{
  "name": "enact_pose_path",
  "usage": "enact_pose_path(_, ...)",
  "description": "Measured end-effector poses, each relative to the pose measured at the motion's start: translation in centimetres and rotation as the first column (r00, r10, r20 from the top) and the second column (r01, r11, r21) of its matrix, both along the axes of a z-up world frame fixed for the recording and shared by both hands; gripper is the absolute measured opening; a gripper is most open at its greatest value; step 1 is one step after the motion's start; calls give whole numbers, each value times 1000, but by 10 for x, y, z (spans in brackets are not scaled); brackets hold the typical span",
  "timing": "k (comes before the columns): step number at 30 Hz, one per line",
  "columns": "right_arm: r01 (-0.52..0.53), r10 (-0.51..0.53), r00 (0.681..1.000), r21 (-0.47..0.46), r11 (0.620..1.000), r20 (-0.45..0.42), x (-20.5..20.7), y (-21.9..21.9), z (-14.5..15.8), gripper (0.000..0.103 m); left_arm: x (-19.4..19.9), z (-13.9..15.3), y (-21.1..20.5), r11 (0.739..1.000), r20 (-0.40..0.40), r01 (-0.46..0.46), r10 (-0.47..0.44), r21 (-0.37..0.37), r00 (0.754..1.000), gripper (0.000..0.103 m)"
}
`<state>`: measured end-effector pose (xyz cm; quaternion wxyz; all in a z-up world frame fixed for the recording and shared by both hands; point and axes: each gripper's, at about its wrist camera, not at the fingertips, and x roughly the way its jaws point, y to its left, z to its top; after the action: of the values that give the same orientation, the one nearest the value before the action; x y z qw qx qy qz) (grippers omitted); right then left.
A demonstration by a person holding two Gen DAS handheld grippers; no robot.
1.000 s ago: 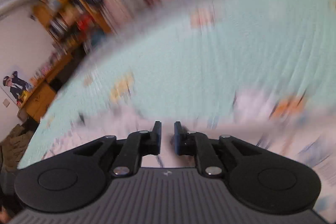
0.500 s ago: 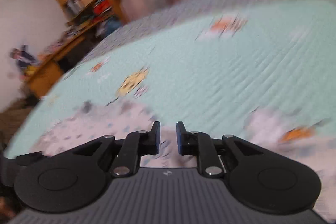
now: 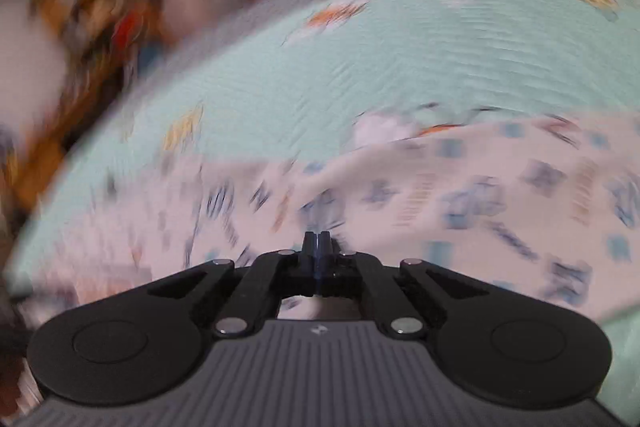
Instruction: Fold clothes
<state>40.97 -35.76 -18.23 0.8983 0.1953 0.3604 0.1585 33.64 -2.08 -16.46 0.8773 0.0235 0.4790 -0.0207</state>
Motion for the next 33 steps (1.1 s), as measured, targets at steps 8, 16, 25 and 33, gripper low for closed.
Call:
enact_pose_path(8,146,-145,988,25,989,-53,-30,-30,-2,0,-50,6,8,1000,-19,-10,11,25,1000,102)
enact_pose_path(16,230,-233,972,-62,971,-36,-81,-30,18,28,-102,5,25,999,-48,-49,49,-3,998,102)
enact_pose_path(25,-230,230,973,34,973,12,-168,121,46,38,-182,20,115,941,78,-159,142,299,987,102)
enact_pose_path(33,-322,323,946,33,946,-28,-205,206,33,41,-257,34,201,777,226,-274,173,567,959,102)
